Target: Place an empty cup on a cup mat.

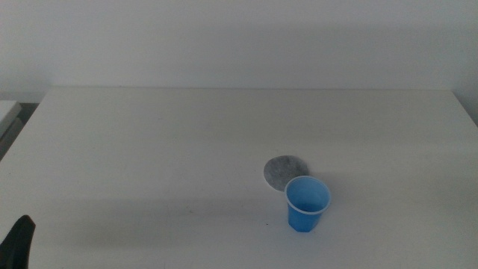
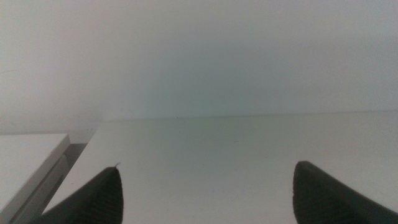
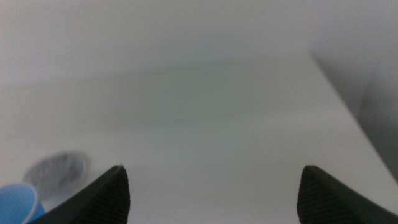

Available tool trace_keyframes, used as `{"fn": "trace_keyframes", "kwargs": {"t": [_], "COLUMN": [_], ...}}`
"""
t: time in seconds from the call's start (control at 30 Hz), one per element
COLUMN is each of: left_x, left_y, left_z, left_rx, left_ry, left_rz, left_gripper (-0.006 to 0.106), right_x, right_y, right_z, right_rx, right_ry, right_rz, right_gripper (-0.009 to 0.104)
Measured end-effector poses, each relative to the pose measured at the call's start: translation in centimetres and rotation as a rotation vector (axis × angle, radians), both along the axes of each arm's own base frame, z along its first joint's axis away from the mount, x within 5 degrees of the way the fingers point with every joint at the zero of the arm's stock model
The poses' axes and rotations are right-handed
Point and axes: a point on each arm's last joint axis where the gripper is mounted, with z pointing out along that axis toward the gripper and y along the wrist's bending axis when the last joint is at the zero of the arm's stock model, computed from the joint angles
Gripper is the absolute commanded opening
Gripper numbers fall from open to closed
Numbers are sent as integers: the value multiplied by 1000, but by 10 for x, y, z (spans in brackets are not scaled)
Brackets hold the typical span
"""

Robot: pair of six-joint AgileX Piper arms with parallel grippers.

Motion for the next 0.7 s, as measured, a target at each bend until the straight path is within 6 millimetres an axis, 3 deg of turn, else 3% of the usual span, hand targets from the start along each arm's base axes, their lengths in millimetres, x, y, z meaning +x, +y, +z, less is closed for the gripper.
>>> {"fn": "trace_keyframes", "kwargs": {"t": [0.17,0.4,0.53,0.7], "left_x": [0,0,0,0], "left_y": [0,0,0,0], "left_z": [0,0,0,0], "left_rx": [0,0,0,0], "left_ry": [0,0,0,0], "left_rz": [0,0,0,0], "left_gripper": [94,94,94,94], "right_x": [43,105,134,151], "right_y": [2,18,33,42], "right_z": [38,60,55,42], "right_rx": [3,74,209,338], "right_ry": [295,624,710,767], "right_rz": [20,203,320,358], "right_gripper": [93,93,93,93]}}
